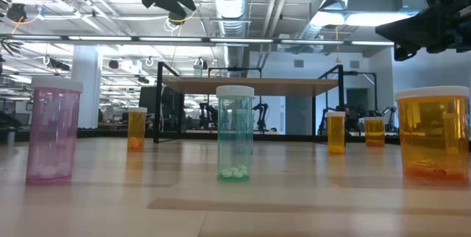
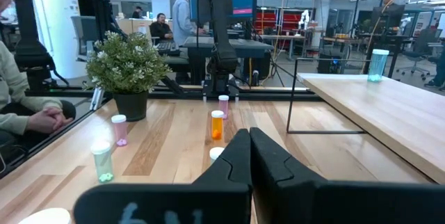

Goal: Pick and place medicine bottles onto shelf by color
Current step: Put the top large orange pill bottle on the shelf

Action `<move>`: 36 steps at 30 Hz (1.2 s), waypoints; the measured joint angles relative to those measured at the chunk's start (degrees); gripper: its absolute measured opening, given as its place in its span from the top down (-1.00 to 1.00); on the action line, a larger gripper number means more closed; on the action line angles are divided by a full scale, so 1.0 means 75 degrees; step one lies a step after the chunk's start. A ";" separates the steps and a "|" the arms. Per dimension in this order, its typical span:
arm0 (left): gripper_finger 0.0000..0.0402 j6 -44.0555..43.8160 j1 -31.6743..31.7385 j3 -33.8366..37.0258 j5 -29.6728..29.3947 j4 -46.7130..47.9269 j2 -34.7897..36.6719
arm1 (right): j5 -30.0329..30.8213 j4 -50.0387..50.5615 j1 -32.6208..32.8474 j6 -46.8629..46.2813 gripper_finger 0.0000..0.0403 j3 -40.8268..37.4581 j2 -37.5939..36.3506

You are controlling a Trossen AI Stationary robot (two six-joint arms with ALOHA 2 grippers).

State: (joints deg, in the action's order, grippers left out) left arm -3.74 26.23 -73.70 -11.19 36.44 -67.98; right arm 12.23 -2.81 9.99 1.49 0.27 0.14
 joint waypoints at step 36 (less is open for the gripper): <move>-0.12 -0.1310 -0.4314 0.6451 -0.1532 -0.6641 0.3366 | -0.0003 0.0000 -0.0001 0.0001 0.94 -0.0002 0.0000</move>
State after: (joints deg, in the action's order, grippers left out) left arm -13.56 -6.13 -25.32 -22.67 -13.37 -42.74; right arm 12.21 -2.81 9.98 1.50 0.25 0.14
